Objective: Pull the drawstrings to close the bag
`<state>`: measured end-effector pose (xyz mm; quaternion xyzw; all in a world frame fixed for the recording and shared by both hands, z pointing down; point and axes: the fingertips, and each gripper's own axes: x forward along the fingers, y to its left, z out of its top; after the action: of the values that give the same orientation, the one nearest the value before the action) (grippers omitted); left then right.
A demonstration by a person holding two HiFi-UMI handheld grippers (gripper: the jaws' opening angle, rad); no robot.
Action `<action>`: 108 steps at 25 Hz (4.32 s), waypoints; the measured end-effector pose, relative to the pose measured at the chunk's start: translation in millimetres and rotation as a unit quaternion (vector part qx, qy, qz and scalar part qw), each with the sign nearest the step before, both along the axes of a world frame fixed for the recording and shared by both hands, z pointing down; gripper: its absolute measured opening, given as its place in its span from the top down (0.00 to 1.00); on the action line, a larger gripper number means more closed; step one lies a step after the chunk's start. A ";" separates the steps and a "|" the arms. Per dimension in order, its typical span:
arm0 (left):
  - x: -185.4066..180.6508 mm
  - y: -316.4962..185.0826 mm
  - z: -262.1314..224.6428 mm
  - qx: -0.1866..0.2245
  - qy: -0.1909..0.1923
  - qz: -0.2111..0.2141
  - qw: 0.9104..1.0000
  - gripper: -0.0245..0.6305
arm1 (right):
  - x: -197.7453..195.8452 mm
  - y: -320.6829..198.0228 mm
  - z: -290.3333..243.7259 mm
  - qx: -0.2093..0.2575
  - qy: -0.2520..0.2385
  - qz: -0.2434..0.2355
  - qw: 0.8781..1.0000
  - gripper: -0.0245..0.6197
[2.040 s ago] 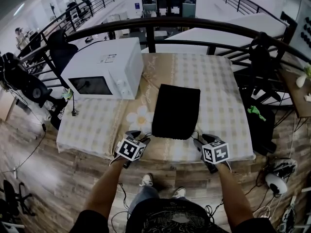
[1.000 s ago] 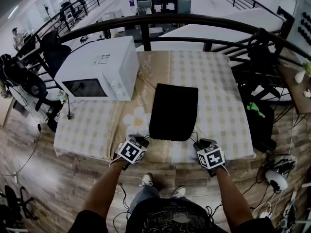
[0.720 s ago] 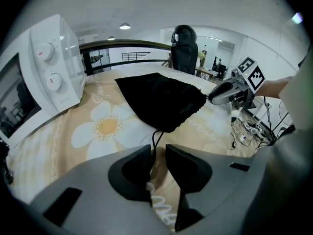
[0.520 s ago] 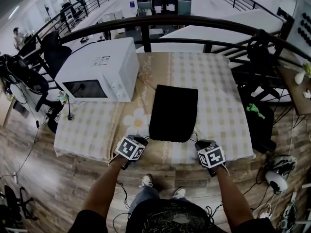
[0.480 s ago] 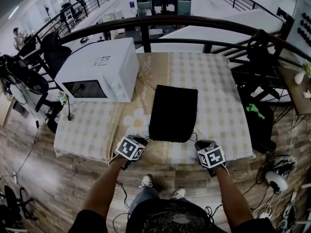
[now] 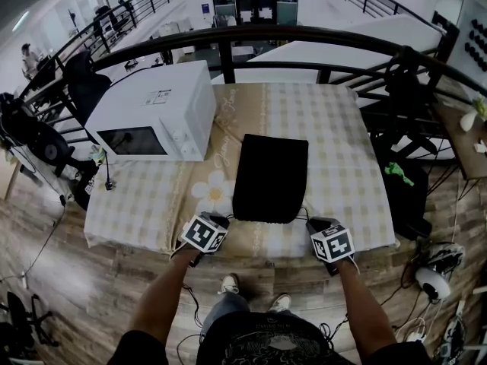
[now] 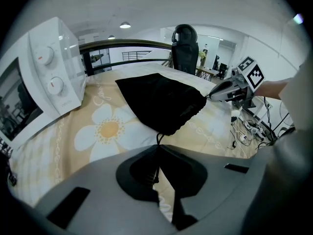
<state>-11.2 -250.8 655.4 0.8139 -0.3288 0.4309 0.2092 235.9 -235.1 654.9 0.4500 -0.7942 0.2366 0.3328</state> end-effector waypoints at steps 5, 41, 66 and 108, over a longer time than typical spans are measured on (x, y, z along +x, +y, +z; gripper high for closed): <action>-1.3 -4.4 -9.3 0.015 -0.001 -0.006 1.000 0.92 | -0.7 -6.3 -10.1 0.015 0.000 -0.001 1.000 0.90; 28.9 -52.5 -165.0 0.194 0.002 -0.099 0.976 0.92 | 31.6 -67.7 -160.0 0.176 -0.044 -0.006 0.983 0.91; 7.0 -90.3 -306.0 0.336 0.081 -0.114 0.932 0.92 | 11.0 -85.4 -294.3 0.309 -0.032 0.037 0.950 0.91; -47.0 -74.9 -405.4 0.422 0.156 -0.170 0.877 0.92 | -0.8 -67.7 -408.1 0.443 -0.005 0.104 0.891 0.92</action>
<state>-58.2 -325.8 250.0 0.8134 -0.5755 0.0765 -0.0353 235.0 -302.8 246.7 0.6296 -0.7668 -0.1041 0.0687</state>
